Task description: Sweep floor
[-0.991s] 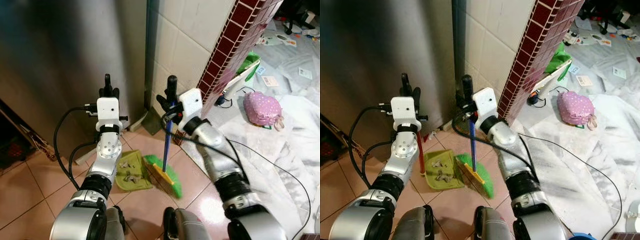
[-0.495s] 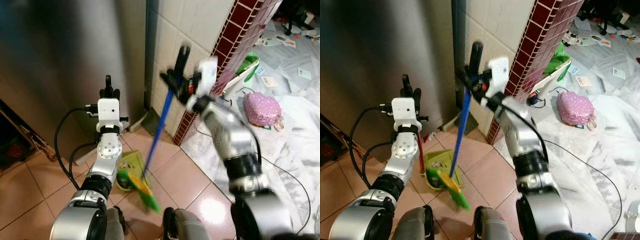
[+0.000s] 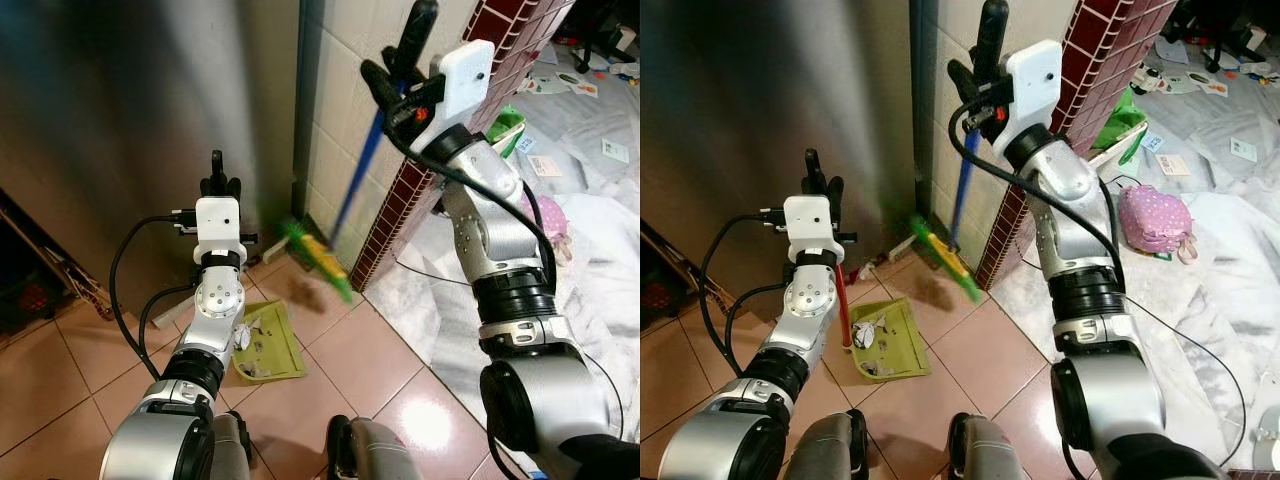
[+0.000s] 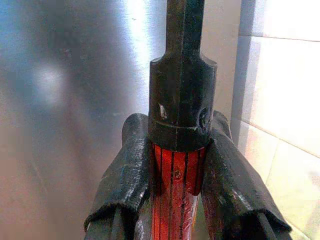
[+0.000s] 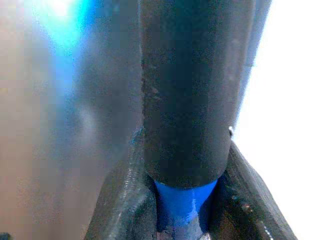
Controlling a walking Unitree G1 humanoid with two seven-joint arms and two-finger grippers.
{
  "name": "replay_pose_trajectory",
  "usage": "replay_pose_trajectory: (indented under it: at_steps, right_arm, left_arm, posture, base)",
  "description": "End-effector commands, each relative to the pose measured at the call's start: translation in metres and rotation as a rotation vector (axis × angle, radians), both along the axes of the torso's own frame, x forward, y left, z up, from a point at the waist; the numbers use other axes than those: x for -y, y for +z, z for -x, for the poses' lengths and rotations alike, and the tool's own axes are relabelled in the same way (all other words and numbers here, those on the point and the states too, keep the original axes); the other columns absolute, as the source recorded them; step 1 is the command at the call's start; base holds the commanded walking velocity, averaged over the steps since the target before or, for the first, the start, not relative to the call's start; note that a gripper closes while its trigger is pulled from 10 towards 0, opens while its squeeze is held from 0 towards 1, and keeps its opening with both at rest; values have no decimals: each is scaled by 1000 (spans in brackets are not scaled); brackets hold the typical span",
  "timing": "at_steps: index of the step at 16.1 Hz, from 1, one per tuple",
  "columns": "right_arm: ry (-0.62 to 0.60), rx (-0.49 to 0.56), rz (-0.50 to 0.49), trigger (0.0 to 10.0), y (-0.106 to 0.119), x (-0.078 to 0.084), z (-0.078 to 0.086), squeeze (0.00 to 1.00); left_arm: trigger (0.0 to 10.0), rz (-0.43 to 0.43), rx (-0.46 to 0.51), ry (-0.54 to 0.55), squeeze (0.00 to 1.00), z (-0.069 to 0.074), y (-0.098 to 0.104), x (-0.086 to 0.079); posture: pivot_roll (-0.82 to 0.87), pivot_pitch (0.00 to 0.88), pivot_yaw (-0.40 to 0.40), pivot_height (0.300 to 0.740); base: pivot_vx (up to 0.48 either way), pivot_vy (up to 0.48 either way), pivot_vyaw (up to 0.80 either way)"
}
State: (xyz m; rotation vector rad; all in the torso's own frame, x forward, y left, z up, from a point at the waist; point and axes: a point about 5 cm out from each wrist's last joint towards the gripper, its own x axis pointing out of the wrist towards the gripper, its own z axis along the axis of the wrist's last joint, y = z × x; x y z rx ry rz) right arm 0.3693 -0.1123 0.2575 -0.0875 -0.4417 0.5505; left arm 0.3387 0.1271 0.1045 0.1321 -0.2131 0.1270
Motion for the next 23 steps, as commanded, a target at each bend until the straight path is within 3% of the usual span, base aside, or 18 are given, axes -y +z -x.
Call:
replay_pose_trajectory:
  at_steps: [1,2,5,9,12,18,23]
  right_arm:
    - [-30,13,1,10000,-4,4,1,0]
    - [-40,5,4,10000,-8,4,1,0]
    - [-237,-60,54,10000,-43,15,5,0]
    - [-328,-141,83,10000,-82,21,20,0]
    - [-374,-184,64,10000,-91,23,20,0]
    - [-552,-254,69,10000,-99,44,10,0]
    - [-548,-313,-2,10000,-112,36,14,0]
  left_arm:
    - [10000,-8,-26,-24,0,1,-5,6]
    - [10000,-8,-25,-26,0,1,-5,6]
    - [10000,17,-6,-95,0,2,0,15]
    - [10000,61,85,-171,0,11,16,17]
    - [10000,75,120,-201,0,18,24,14]
    - [10000,67,126,-253,0,38,30,9]
    - [10000,69,83,-235,0,53,36,9]
  posture:
    - [-82,149,-77,740]
    - [-82,149,-75,740]
    - [-84,149,-73,740]
    - [-65,153,-70,740]
    - [-59,155,-67,740]
    - [-39,146,-70,740]
    - [-11,131,-67,740]
  base:
    - [0,0,0]
    - [0,0,0]
    - [0,0,0]
    - [0,0,0]
    - [0,0,0]
    - [0,0,0]
    - [0,0,0]
